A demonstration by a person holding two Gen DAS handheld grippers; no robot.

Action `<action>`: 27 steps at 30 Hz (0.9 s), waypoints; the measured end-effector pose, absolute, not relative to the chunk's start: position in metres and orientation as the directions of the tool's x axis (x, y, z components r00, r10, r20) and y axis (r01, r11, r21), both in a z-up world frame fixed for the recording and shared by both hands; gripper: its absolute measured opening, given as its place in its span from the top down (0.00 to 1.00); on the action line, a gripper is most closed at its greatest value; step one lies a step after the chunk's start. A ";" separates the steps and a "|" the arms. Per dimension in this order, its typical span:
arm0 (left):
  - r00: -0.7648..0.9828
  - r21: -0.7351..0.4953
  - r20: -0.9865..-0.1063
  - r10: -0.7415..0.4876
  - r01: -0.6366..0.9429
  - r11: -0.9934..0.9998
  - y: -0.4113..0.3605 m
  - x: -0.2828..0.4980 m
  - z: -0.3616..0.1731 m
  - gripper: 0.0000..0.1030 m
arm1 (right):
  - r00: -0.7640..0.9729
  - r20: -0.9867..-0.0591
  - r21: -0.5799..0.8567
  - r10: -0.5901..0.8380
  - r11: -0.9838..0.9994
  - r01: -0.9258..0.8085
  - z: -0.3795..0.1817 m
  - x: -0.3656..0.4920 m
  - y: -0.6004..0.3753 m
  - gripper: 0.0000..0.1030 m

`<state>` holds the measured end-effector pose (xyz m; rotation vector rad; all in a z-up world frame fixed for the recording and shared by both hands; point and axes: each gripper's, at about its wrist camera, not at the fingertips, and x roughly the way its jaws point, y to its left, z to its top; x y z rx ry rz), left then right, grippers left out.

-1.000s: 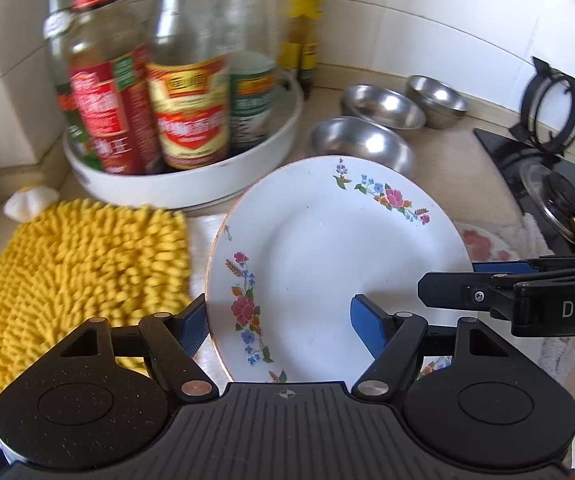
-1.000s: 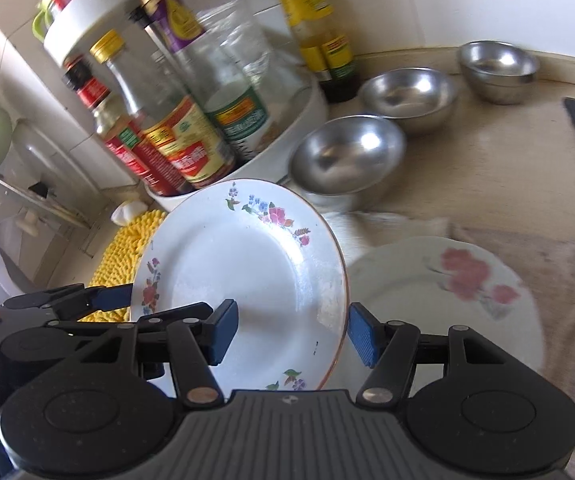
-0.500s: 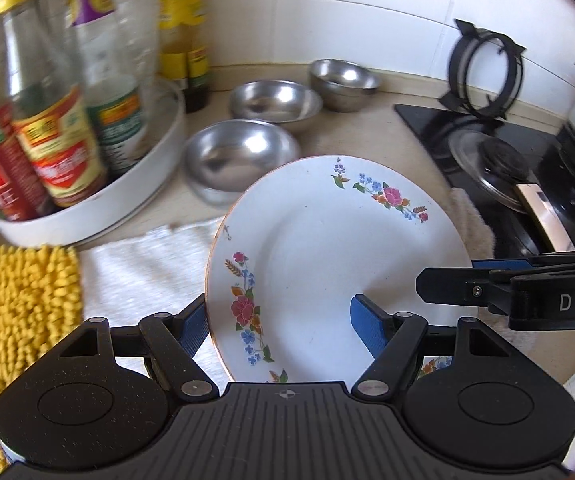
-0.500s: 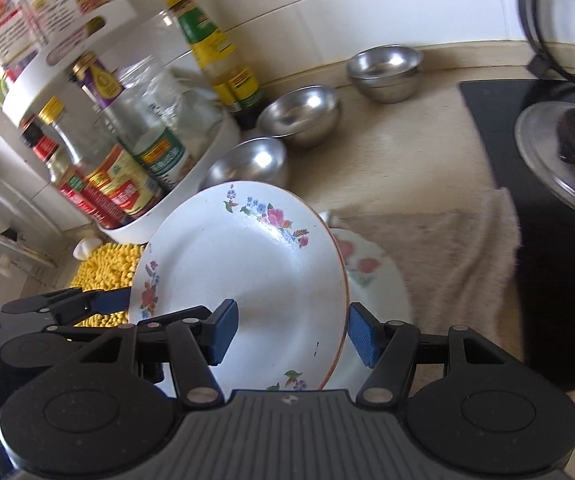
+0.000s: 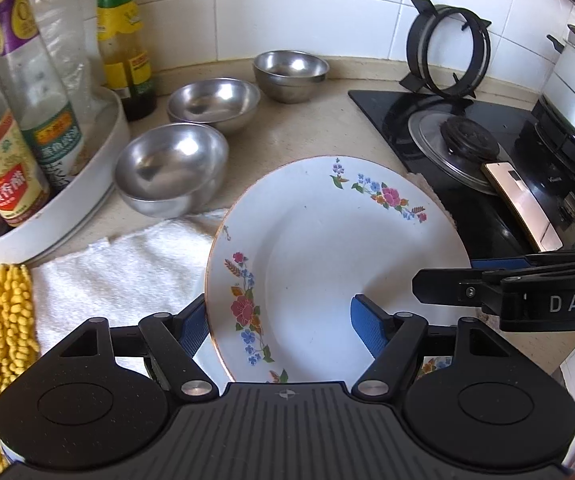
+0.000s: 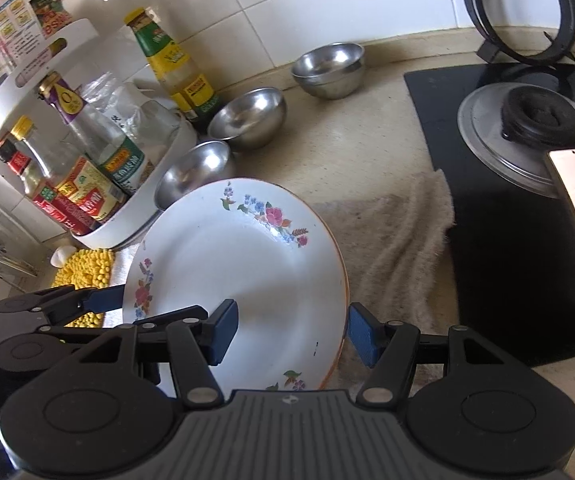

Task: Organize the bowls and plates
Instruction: 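Lower the floral plate onto the pink-flower plates and open both grippers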

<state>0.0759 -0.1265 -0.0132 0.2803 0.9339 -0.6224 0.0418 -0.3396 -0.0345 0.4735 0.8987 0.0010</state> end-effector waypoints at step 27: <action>0.402 -0.044 -0.857 -0.323 0.567 0.823 -0.144 0.084 -0.042 0.24 | 0.626 -0.772 0.258 0.115 0.956 0.142 -0.052 0.059 -0.343 0.29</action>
